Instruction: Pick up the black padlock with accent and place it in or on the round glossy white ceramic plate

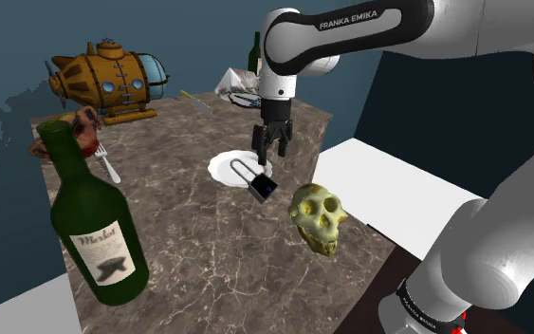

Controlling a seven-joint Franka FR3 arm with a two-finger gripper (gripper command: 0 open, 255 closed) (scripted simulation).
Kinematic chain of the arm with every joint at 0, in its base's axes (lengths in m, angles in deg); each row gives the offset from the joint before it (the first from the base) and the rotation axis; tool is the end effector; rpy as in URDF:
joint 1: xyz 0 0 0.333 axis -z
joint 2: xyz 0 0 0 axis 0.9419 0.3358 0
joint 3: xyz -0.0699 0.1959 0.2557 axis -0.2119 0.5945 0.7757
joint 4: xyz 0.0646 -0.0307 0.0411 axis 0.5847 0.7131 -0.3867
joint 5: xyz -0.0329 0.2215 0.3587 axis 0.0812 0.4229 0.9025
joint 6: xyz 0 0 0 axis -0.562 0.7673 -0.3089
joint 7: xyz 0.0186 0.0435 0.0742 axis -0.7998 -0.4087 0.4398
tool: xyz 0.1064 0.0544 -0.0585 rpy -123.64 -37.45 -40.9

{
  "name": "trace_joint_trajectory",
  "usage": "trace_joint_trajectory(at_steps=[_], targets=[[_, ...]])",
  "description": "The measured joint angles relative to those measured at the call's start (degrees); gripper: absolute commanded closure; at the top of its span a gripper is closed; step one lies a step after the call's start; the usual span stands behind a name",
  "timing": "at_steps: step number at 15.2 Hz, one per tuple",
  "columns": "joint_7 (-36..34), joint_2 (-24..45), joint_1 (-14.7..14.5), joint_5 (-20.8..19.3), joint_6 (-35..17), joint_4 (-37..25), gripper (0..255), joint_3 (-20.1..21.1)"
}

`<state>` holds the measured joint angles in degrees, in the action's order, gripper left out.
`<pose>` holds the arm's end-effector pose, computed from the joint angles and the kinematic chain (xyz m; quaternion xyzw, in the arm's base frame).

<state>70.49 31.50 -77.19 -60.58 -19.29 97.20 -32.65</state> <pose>0.5033 0.1274 0.4573 -0.9874 -0.1061 0.0954 0.0681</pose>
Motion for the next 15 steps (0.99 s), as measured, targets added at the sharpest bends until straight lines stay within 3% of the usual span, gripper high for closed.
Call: trace_joint_trajectory(at_steps=[8,14,15], targets=[[0.51,2.25,-0.81,1.09,-3.05,5.21,0,0.78],[0.54,2.36,-0.86,1.14,-3.79,5.82,0,0.84],[0.54,2.36,-0.86,1.14,-3.79,5.82,255,0.84]])
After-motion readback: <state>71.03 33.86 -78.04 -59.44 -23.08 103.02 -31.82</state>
